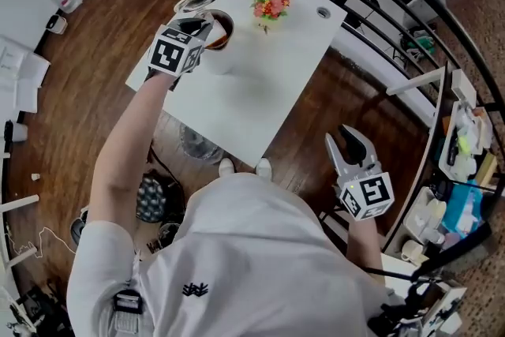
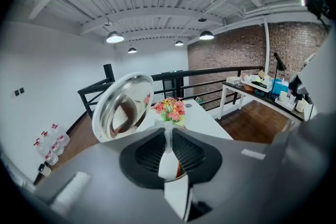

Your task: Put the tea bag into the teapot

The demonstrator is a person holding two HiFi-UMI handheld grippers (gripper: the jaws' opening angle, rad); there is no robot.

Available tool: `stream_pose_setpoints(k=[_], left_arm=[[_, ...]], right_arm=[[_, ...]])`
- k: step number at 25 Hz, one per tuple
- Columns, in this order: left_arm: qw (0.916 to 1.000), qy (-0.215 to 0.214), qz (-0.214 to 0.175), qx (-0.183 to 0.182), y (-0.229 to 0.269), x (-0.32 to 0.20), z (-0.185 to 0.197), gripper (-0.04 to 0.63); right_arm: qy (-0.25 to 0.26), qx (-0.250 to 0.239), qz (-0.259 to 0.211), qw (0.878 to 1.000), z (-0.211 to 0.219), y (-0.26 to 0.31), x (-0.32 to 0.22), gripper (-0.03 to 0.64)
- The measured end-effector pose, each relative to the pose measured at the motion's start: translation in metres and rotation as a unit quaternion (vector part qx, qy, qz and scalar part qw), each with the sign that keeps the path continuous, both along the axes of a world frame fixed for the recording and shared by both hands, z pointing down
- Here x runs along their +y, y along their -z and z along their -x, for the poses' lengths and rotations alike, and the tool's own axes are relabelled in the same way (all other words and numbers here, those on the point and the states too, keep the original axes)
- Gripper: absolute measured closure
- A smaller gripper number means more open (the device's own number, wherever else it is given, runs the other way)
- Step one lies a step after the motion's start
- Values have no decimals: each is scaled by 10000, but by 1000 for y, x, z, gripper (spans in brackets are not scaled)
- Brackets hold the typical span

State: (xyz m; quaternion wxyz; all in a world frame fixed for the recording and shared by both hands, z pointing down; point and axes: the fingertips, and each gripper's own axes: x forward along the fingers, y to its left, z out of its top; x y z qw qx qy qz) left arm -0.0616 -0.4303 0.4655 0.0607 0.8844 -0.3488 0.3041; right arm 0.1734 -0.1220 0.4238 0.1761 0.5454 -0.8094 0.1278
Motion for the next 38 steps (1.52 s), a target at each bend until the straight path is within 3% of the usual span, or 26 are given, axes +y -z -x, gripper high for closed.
stream_pose_setpoints(k=[8, 12, 20, 28, 38], left_arm=[[9995, -10, 182, -257, -29, -17, -3, 550], [9995, 4, 169, -267, -32, -19, -6, 511], [9997, 74, 132, -213, -31, -20, -3, 500], [9999, 130, 3, -39, -19, -13, 3, 500], [9985, 310, -426, 129, 16, 25, 16, 500]], right_arm=[[-236, 13, 83, 9997, -12, -4, 2, 502], [-310, -8, 84, 9995, -16, -5, 0, 502], [-220, 15, 73, 9997, -14, -6, -3, 502], [-117, 24, 28, 9999, -11, -3, -9, 502], [187, -42, -3, 9998, -12, -1, -11, 502]])
